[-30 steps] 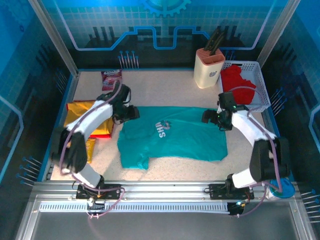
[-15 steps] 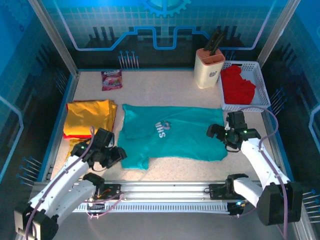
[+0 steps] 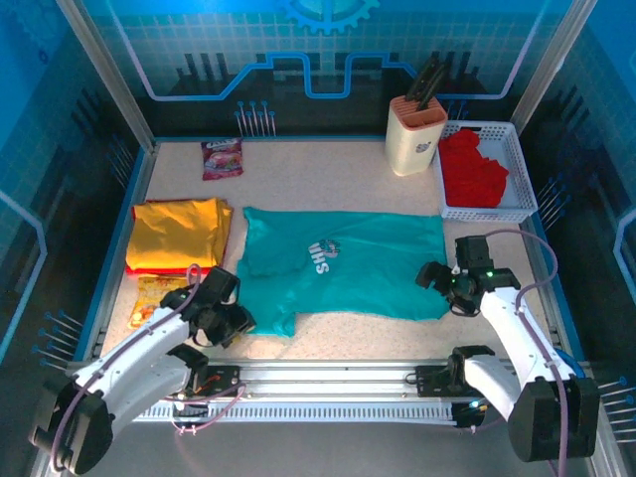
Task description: Fold and stack the t-shirts
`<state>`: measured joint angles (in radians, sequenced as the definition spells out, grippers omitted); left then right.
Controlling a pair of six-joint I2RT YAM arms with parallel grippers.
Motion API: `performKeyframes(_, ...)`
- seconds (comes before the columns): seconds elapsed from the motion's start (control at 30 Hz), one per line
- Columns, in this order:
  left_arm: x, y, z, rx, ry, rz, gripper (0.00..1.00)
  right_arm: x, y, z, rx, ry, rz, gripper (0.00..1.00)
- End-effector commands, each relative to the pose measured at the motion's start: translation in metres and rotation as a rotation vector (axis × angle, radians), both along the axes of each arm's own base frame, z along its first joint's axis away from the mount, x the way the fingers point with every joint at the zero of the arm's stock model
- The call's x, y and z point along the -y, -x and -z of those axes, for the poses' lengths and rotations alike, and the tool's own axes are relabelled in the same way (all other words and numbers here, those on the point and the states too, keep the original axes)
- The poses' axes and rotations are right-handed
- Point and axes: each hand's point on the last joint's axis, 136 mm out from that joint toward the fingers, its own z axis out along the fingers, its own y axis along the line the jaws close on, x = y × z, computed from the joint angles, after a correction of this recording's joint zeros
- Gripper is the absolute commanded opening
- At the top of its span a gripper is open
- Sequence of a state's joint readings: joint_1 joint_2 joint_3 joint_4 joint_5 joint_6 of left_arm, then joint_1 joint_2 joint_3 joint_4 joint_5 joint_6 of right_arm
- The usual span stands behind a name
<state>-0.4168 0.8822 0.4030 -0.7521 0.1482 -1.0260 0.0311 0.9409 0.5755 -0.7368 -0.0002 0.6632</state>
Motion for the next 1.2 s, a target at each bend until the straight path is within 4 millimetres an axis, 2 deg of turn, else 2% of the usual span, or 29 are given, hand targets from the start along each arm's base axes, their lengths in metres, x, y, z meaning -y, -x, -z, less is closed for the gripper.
performKeyframes(0.0,0.013,-0.015,0.003,0.032,0.043,-0.004,0.37,0.008,0.012,0.006,-0.048,0.016,0.048,0.96)
performKeyframes(0.17,0.016,-0.025,0.003,0.047,0.03,0.009,0.27,0.017,0.027,0.011,-0.106,0.046,0.117,0.9)
performKeyframes(0.37,0.019,-0.036,-0.014,0.073,0.022,0.033,0.01,0.016,0.039,0.022,-0.156,0.034,0.146,0.87)
performKeyframes(0.57,0.025,-0.052,-0.049,0.115,0.015,0.077,0.0,0.013,0.041,0.034,-0.152,0.011,0.167,0.79)
performKeyframes(0.73,0.028,-0.062,-0.067,0.138,0.002,0.114,0.0,0.009,0.033,0.044,-0.162,0.001,0.166,0.64)
performKeyframes(0.83,0.029,-0.066,-0.073,0.151,0.004,0.126,0.0,0.01,0.026,0.046,-0.158,0.012,0.15,0.47)
performKeyframes(1.0,0.032,-0.073,-0.083,0.161,0.001,0.151,0.0,0.009,0.011,0.036,-0.141,0.024,0.106,0.07)
performKeyframes(1.03,0.033,-0.076,-0.086,0.169,0.001,0.154,0.0,0.008,0.008,0.032,-0.14,0.023,0.096,0.03)
performKeyframes(1.17,0.031,-0.088,-0.1,0.192,0.011,0.159,0.0,0.0,-0.01,0.018,-0.141,-0.01,0.045,0.0)
